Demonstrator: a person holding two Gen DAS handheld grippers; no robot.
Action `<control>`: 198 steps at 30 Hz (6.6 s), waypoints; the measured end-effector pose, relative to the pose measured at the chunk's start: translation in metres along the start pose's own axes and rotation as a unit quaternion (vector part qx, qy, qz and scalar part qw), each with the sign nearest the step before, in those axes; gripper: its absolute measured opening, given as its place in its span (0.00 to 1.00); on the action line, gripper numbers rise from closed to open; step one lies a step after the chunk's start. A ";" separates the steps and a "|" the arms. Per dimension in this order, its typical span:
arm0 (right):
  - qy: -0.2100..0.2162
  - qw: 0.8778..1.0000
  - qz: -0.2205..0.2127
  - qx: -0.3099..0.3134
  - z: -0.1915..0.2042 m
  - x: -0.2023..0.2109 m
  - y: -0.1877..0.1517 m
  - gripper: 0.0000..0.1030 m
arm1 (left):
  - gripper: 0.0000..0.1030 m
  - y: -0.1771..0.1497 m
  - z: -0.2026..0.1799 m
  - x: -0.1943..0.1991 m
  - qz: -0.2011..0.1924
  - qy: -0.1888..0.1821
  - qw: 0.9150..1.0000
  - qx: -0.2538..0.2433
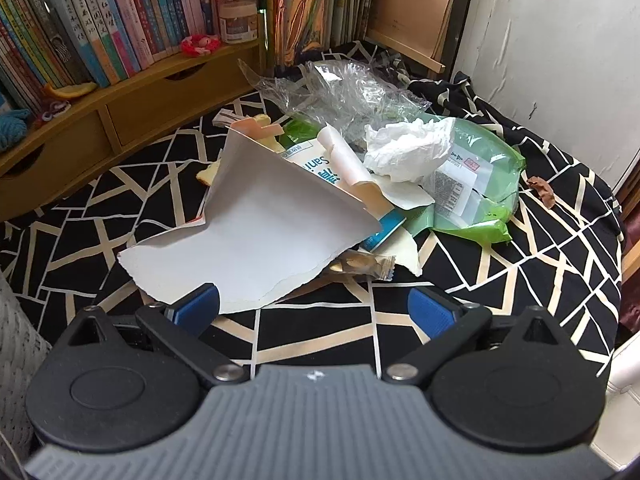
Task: Collect trash
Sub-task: 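Move the right gripper to the torn white cardboard and close on it, then lift the white cardboard with the right gripper off the pile, then carry the cardboard with the right gripper over the bin and release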
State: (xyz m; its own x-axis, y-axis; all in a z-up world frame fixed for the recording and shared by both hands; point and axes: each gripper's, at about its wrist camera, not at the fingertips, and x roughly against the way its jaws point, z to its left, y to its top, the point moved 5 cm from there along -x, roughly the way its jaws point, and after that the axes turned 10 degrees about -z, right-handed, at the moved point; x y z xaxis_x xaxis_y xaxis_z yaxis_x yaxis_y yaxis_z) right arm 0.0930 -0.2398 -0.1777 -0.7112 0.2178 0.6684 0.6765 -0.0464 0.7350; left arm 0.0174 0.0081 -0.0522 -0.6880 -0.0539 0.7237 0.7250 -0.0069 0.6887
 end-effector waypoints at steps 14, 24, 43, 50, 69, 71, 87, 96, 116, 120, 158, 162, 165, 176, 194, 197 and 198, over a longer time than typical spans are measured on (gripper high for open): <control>0.006 0.999 -0.008 -0.039 -0.004 -0.057 -0.022 1.00 | 0.95 -0.001 0.003 0.003 -0.037 -0.013 0.999 0.007; 0.011 0.999 -0.032 -0.041 -0.005 -0.061 -0.023 1.00 | 0.82 -0.002 0.010 0.008 -0.055 -0.031 0.998 0.019; 0.061 0.992 -0.044 -0.101 0.000 -0.035 0.001 0.23 | 0.41 -0.005 0.010 0.026 -0.085 -0.058 0.995 0.016; 0.084 0.987 -0.089 -0.108 0.006 -0.003 0.024 0.12 | 0.38 -0.008 0.001 0.032 -0.104 -0.043 0.994 0.012; 0.134 0.969 -0.152 -0.141 0.010 0.053 0.063 0.04 | 0.36 -0.009 0.003 0.034 -0.110 -0.047 0.993 0.015; 0.133 0.970 -0.145 -0.139 0.011 0.050 0.061 0.04 | 0.36 -0.009 0.003 0.034 -0.110 -0.046 0.993 0.016; 0.057 0.984 -0.096 -0.142 -0.010 0.003 0.029 0.72 | 0.37 -0.009 0.004 0.034 -0.110 -0.047 0.993 0.016; 0.037 0.982 -0.108 -0.152 -0.024 -0.014 0.022 0.86 | 0.37 -0.009 0.004 0.034 -0.109 -0.047 0.993 0.016; 0.087 0.981 -0.015 -0.175 -0.002 -0.023 0.009 0.05 | 0.37 -0.009 0.004 0.033 -0.109 -0.047 0.993 0.017; 0.101 0.976 -0.044 -0.187 0.000 -0.005 0.026 0.03 | 0.37 -0.009 0.004 0.033 -0.109 -0.046 0.993 0.016; 0.482 0.843 -0.202 -0.127 0.066 0.189 0.120 0.04 | 0.40 -0.010 0.007 0.030 -0.103 -0.047 0.993 0.021; 0.499 0.840 -0.182 -0.111 0.082 0.188 0.113 0.07 | 0.40 -0.010 0.007 0.030 -0.103 -0.046 0.993 0.020; 0.500 0.843 -0.172 -0.097 0.090 0.188 0.109 0.16 | 0.40 -0.010 0.007 0.030 -0.103 -0.046 0.993 0.021; 0.497 0.848 -0.161 -0.086 0.094 0.185 0.106 0.29 | 0.40 -0.010 0.007 0.030 -0.103 -0.046 0.993 0.021; 0.413 0.895 -0.157 -0.067 0.065 0.168 0.119 0.40 | 0.40 -0.007 0.008 0.030 -0.098 -0.048 0.994 0.026; 0.379 0.911 -0.155 -0.054 0.053 0.159 0.123 0.49 | 0.40 -0.006 0.008 0.030 -0.098 -0.048 0.994 0.026; 0.368 0.916 -0.153 -0.049 0.050 0.155 0.124 0.53 | 0.40 -0.006 0.008 0.030 -0.098 -0.048 0.994 0.026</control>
State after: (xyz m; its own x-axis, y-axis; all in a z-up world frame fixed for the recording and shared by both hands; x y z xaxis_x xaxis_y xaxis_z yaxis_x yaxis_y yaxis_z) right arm 0.0759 -0.1634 0.0114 -0.8250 -0.4797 0.2989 0.4297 -0.1887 0.8831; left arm -0.0085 0.0149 -0.0344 -0.8174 0.0386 0.5748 0.5761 0.0442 0.8162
